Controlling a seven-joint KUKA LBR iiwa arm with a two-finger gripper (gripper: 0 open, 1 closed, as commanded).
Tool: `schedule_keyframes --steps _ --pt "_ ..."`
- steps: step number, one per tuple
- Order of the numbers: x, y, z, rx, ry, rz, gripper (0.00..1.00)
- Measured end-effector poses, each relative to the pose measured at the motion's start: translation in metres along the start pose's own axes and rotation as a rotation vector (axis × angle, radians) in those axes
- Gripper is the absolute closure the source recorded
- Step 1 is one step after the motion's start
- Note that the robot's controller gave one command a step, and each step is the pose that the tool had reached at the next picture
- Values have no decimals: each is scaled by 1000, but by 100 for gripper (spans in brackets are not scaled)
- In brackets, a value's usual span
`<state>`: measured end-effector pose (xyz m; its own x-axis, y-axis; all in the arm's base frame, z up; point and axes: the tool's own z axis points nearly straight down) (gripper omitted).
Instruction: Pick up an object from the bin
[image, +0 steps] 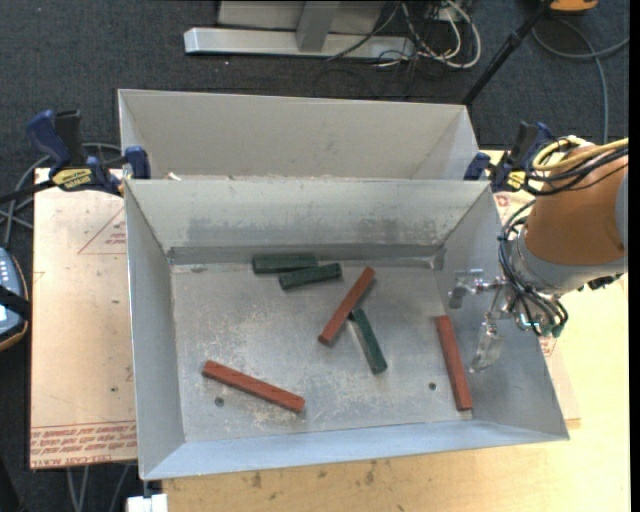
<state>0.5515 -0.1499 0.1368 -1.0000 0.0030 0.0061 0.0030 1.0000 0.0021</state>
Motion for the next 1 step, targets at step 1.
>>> schedule_keyframes --steps 1 --pt "-5 6 67 -2 -4 -526 0"
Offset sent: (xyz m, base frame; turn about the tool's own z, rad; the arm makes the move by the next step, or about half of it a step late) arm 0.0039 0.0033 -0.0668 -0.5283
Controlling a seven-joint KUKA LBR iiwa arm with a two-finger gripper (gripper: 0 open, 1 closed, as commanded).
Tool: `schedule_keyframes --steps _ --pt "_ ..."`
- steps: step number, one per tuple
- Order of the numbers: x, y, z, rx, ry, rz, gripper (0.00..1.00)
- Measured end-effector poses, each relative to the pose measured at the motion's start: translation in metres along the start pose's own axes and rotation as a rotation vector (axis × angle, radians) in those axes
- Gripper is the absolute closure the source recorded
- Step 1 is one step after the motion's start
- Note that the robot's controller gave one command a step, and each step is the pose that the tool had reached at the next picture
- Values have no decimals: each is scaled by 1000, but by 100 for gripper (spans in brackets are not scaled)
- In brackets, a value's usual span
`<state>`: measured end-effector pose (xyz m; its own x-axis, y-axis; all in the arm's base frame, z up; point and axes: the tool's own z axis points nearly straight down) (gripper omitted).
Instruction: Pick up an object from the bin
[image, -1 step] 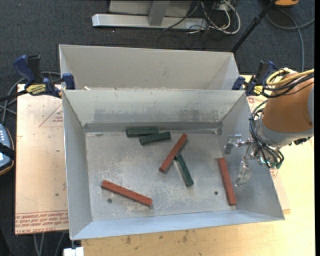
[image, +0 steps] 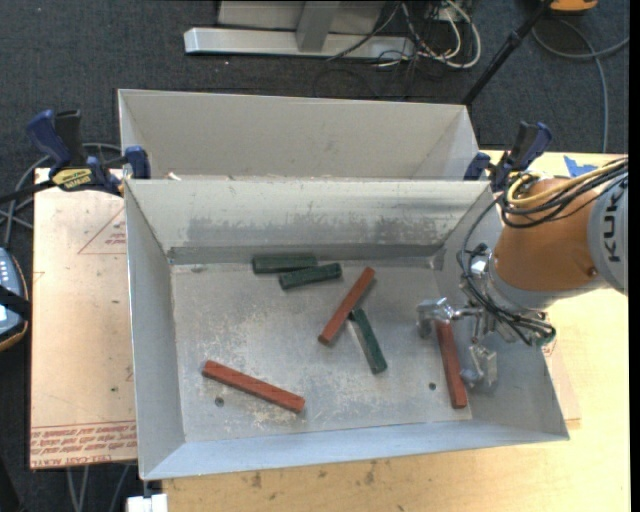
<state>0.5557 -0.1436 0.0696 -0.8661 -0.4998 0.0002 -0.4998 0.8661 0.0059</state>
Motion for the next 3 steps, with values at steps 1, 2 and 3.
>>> schedule_keyframes --steps 1,2,3 --pt "-13 6 -65 10 -6 -215 0" --pt "-24 10 -1 -7 -9 -602 0" --pt "-22 7 -1 0 -9 -601 100"
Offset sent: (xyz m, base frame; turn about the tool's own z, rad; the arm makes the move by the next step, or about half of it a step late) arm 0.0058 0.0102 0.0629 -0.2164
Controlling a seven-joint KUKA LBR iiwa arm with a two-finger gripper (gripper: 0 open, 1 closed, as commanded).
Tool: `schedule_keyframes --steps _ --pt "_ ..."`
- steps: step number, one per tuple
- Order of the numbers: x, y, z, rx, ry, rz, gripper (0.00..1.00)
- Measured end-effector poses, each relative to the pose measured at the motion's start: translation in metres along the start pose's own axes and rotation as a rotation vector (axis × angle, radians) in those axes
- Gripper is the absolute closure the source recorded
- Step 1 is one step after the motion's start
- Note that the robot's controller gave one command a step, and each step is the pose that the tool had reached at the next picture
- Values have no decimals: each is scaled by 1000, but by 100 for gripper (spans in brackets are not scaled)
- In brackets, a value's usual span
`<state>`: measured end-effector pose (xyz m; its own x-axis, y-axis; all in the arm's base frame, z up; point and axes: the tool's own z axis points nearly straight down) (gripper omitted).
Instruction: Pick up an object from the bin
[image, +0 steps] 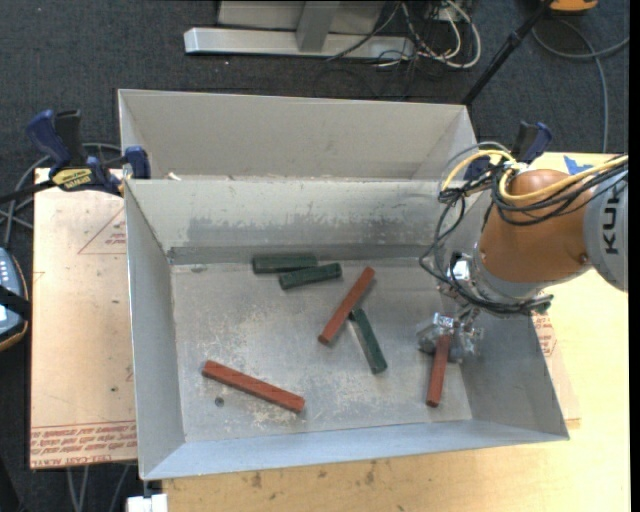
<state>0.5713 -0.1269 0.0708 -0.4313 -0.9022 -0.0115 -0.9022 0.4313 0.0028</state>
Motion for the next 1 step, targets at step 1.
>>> schedule_keyframes --steps 1 --pt "3 -14 -152 14 7 -5 100"
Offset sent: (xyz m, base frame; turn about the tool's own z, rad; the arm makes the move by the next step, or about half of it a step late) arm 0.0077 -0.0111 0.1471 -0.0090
